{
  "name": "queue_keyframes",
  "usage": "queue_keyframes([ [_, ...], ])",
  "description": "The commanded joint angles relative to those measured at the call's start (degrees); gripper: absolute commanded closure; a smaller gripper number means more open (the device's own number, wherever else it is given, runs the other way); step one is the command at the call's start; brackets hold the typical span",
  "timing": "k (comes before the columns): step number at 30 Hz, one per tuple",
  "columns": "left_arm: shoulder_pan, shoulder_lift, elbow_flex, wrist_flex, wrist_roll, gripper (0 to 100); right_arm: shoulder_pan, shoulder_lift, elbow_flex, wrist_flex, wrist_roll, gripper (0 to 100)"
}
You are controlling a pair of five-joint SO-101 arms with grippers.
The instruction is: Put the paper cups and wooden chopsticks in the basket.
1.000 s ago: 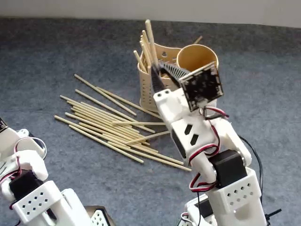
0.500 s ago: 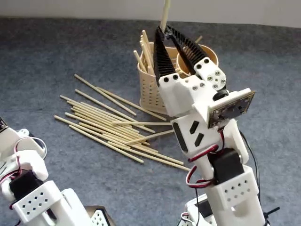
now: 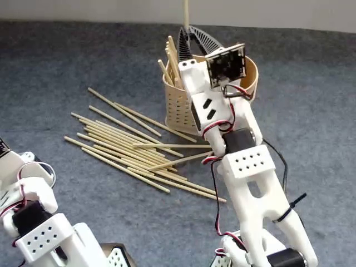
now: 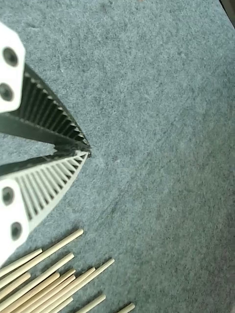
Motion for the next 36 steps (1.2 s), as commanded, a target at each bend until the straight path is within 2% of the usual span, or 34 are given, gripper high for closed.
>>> queue_keyframes([
  [1,1.2,-0.7,-0.5,-1.2,0.5,99,0.9,0.8,-0.8,-1.7,-0.4,99.5],
  [3,1.2,-0.7,-0.5,-1.2,0.5,99,0.9,0.7,-0.7,-1.4,-0.4,98.8],
  [8,1.2,-0.7,-0.5,-1.2,0.5,99,0.9,0.6,-0.5,-1.3,-0.4,88.7],
  [13,1.1,-0.7,-0.5,-1.2,0.5,99,0.8,-1.3,-0.5,0.0,-0.4,88.5],
  [18,1.1,-0.7,-0.5,-1.2,0.5,99,0.6,-7.0,-1.5,13.4,-0.4,88.5],
  [23,1.0,-0.7,-0.5,-1.2,0.5,99,0.5,-9.8,-8.1,25.1,-0.4,88.6],
  [27,1.0,-0.7,-0.5,-1.2,0.5,99,-2.2,-9.6,-14.3,34.6,-0.3,88.6],
  [33,0.9,-0.7,-0.5,-1.1,0.5,99,-4.2,-9.6,-20.6,43.3,-0.3,88.6],
  [36,1.0,-0.7,-0.5,-1.1,0.5,99,-7.4,-9.6,-21.8,45.6,-0.2,88.6],
])
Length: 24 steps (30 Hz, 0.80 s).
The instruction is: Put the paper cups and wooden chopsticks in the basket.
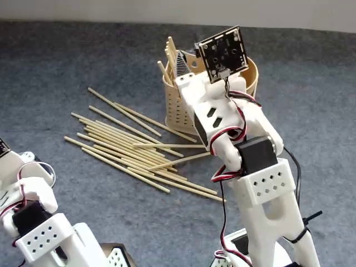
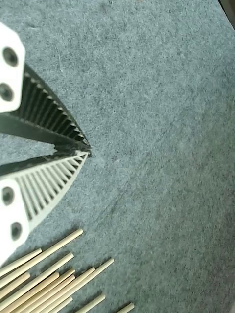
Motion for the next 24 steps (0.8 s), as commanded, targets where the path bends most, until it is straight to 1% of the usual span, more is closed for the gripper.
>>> queue_keyframes([
  [1,1.0,-0.7,-0.5,-1.0,0.5,99,-5.5,-2.2,-4.7,3.5,0.0,88.6],
  [4,1.0,-0.7,-0.5,-0.9,0.5,99,-12.0,-2.1,-4.1,6.5,0.0,88.8],
  [8,1.1,-0.7,-0.5,-0.9,0.5,99,-18.7,1.5,1.3,8.8,0.0,92.0],
  [15,1.1,-0.7,-0.5,-0.9,0.5,99,-26.2,11.0,7.7,8.8,-0.1,92.2],
  [24,1.1,-0.7,-0.5,-1.0,0.5,99,-32.0,28.1,7.3,8.7,0.1,92.2],
])
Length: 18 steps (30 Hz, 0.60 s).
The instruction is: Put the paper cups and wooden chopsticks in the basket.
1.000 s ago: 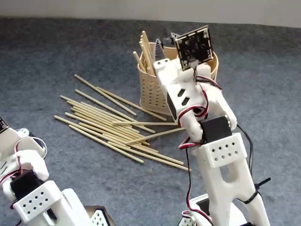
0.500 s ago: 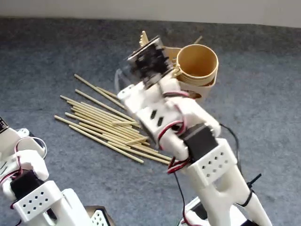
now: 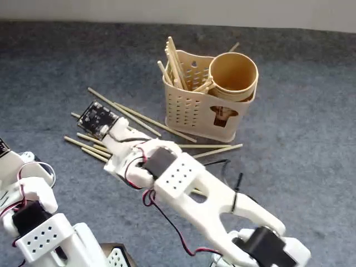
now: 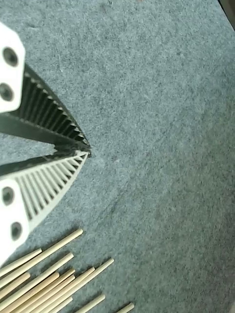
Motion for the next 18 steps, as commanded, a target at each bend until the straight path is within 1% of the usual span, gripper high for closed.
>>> queue_keyframes([
  [1,1.1,-0.7,-0.5,-1.0,0.5,99,-3.0,7.2,-2.5,0.1,0.1,92.2],
  [7,1.1,-0.7,-0.5,-1.0,0.5,99,-3.4,18.0,-10.0,0.4,0.1,92.2],
  [12,1.1,-0.7,-0.5,-1.0,0.5,99,-3.2,24.0,-14.8,0.5,0.2,92.2],
  [18,1.1,-0.7,-0.5,-1.0,0.5,99,-0.2,28.8,-18.8,0.5,0.2,92.2],
])
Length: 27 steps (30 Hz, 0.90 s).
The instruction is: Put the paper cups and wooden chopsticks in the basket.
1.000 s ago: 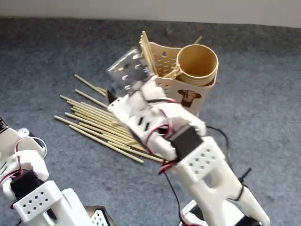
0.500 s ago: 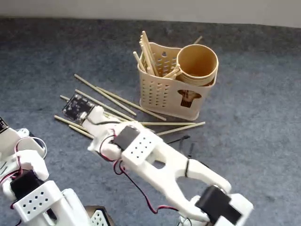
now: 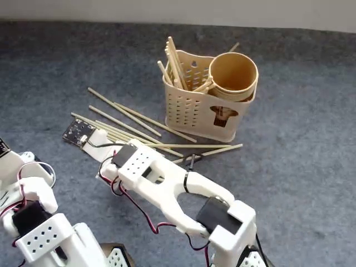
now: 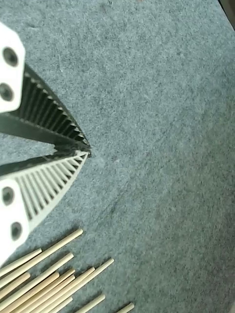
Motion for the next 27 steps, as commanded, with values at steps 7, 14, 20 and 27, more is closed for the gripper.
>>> queue_keyframes([
  [7,1.1,-0.7,-0.5,-1.0,0.5,99,2.9,4.9,-6.0,0.5,0.7,92.2],
  [14,1.1,-0.7,-0.5,-0.9,0.5,99,3.8,9.0,-6.0,0.5,4.6,92.2],
  [20,1.1,-0.7,-0.5,-0.9,0.5,99,3.7,9.5,-5.9,1.2,4.7,93.5],
  [27,1.1,-0.7,-0.5,-0.9,0.5,99,3.9,8.0,-11.1,11.6,4.8,99.2],
])
